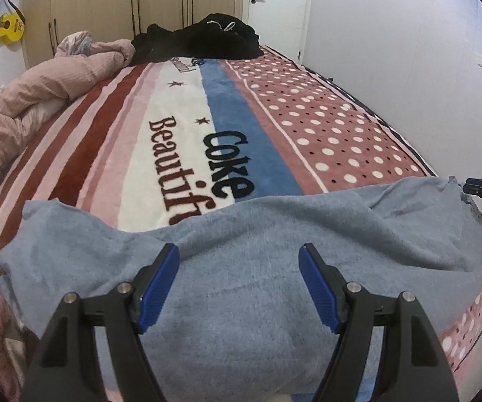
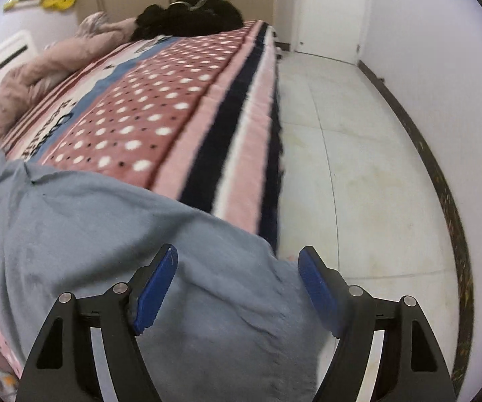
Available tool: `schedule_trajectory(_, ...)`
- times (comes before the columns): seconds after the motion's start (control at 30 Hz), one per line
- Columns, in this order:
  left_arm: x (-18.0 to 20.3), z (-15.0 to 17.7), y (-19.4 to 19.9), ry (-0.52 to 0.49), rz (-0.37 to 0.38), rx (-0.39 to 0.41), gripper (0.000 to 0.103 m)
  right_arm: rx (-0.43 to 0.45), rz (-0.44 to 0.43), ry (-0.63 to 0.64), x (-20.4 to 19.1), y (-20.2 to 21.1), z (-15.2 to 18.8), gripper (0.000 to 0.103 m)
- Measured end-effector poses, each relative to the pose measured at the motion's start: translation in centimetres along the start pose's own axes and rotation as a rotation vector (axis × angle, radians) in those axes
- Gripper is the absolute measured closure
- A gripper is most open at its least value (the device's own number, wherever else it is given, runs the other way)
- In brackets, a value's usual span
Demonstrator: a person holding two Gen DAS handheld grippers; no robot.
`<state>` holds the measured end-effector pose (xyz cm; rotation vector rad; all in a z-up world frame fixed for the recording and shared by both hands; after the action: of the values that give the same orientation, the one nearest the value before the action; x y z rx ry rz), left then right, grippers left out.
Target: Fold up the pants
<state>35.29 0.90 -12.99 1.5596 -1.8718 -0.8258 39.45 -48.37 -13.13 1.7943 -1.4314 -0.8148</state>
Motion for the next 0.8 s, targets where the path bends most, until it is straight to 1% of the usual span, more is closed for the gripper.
schedule_trajectory(0.07, 0.2, 0.0, -0.2, -0.003, 0.003, -0.003, 0.033, 0.003, -0.017, -0.044, 1.2, 0.0, 0.4, 0.032)
schedule_trajectory(0.13, 0.4, 0.0, -0.3, -0.005, 0.003, -0.005, 0.033, -0.031, -0.05, -0.073, 1.8, -0.7, 1.0, 0.032)
schedule_trajectory(0.2, 0.4, 0.0, -0.3, -0.001, 0.005, -0.005, 0.033, -0.046, -0.069, -0.076, 2.1, -1.3, 1.5, 0.032)
schedule_trajectory(0.27, 0.5, 0.0, -0.4, -0.001, 0.005, -0.008, 0.033, -0.041, -0.092, -0.11, 2.5, -1.6, 1.9, 0.032)
schedule_trajectory(0.33, 0.5, 0.0, -0.4, -0.007, 0.0, -0.01, 0.033, -0.011, -0.13, -0.125, 2.3, -1.4, 1.8, 0.049)
schedule_trajectory(0.4, 0.5, 0.1, -0.5, -0.008, -0.004, -0.012, 0.033, 0.013, -0.123, -0.085, 1.8, -0.9, 1.8, 0.087)
schedule_trajectory(0.47, 0.4, 0.0, -0.6, -0.005, -0.006, -0.014, 0.033, 0.044, -0.097, -0.068, 1.3, -0.2, 1.5, 0.096)
schedule_trajectory(0.53, 0.3, 0.0, -0.8, 0.002, -0.005, -0.014, 0.033, 0.078, -0.081, -0.06, 1.0, 0.6, 1.3, 0.098)
schedule_trajectory(0.6, 0.2, 0.1, -0.9, 0.003, -0.009, -0.015, 0.033, 0.122, -0.038, -0.063, 1.1, 1.7, 1.0, 0.099)
schedule_trajectory(0.63, 0.2, 0.1, -1.0, 0.002, -0.013, -0.016, 0.033, 0.141, -0.003, -0.067, 1.3, 2.1, 0.8, 0.099)
schedule_trajectory(0.8, -0.3, 0.0, -1.3, 0.006, -0.035, -0.011, 0.033, 0.173, 0.104, -0.09, 2.3, 2.9, 0.0, 0.099)
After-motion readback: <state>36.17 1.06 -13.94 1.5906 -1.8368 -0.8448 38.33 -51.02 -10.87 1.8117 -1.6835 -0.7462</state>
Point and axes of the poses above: each gripper's, at about its wrist camera, not at the fingertips, and y roughly against the way its jaws point, x to its right, z to its underside, the point moved 5 cm from there along -y, roughly the way its jaws point, and after that the axes turned 2 degrees about -y, right-handed, at the moved point
